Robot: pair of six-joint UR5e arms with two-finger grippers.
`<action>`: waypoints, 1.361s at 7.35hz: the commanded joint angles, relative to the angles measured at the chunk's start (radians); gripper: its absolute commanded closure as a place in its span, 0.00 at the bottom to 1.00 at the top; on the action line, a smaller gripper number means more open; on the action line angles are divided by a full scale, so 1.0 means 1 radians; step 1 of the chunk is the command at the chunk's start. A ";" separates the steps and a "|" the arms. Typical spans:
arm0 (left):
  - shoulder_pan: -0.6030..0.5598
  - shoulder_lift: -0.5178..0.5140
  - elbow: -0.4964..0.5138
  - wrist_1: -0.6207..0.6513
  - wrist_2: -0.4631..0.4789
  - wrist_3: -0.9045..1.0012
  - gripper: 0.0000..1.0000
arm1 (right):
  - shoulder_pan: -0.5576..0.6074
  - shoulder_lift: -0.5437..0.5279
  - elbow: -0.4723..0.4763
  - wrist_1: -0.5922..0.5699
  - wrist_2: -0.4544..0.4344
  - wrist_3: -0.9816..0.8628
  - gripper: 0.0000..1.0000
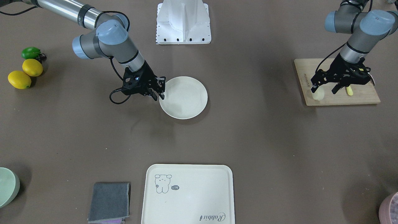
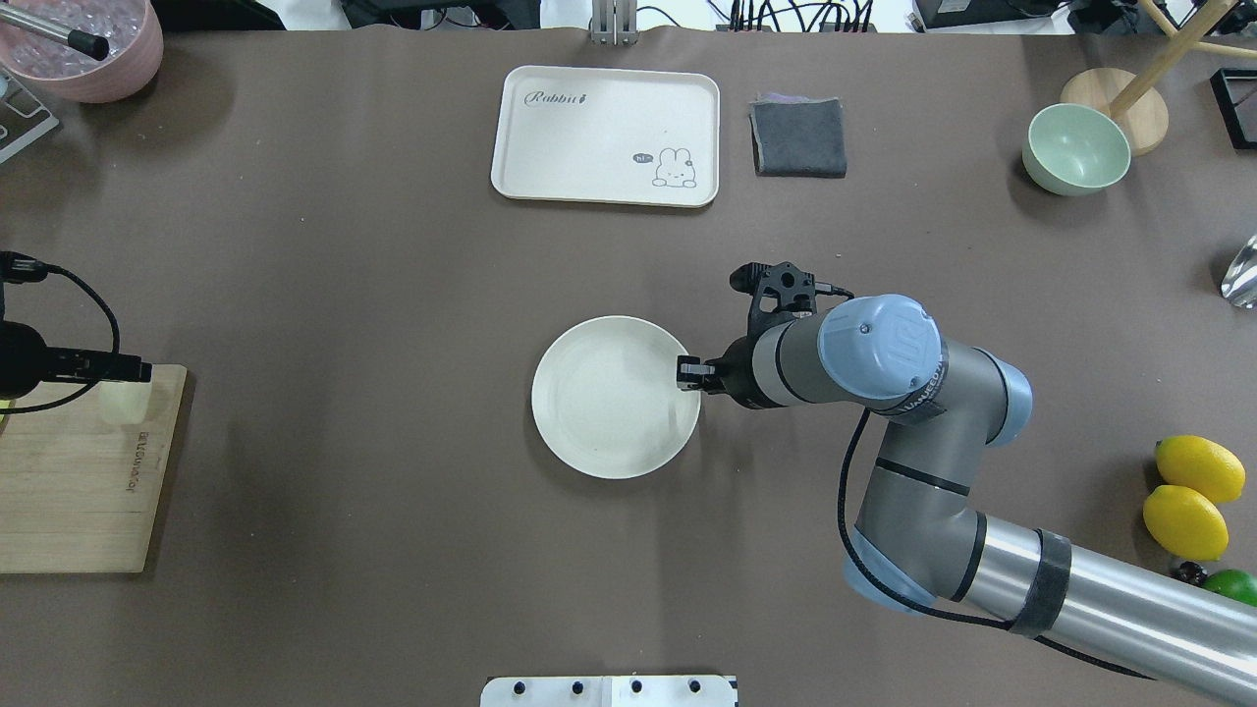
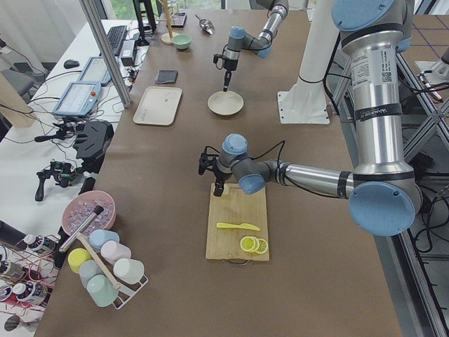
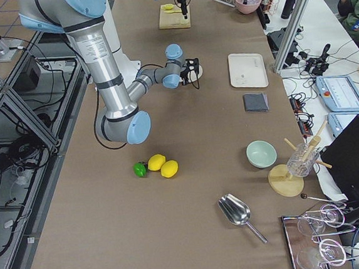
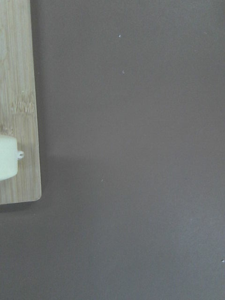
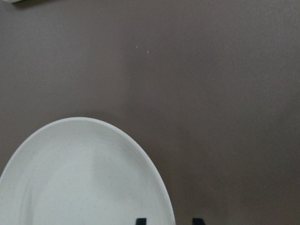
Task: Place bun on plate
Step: 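Open the right gripper and withdraw it while the left lifts the bun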
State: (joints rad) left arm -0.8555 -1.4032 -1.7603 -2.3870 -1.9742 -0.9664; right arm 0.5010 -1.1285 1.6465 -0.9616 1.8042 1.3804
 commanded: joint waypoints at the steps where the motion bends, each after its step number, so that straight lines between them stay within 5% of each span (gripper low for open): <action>1: 0.007 0.004 0.001 0.000 0.000 0.000 0.02 | 0.092 0.001 0.012 -0.003 0.115 0.003 0.00; 6: 0.053 0.009 0.007 0.000 0.002 0.003 0.03 | 0.189 -0.002 0.016 -0.003 0.190 0.002 0.00; 7: 0.053 0.010 0.012 0.000 0.000 0.005 0.14 | 0.189 -0.002 0.016 -0.003 0.188 0.002 0.00; 9: 0.053 0.027 0.009 -0.006 0.002 0.014 0.58 | 0.189 -0.002 0.015 -0.005 0.187 0.003 0.00; 10: 0.053 0.027 0.007 -0.006 0.008 0.012 0.66 | 0.189 -0.002 0.015 -0.005 0.187 0.003 0.00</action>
State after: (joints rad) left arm -0.8024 -1.3815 -1.7514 -2.3909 -1.9713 -0.9556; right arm 0.6900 -1.1305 1.6615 -0.9662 1.9912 1.3835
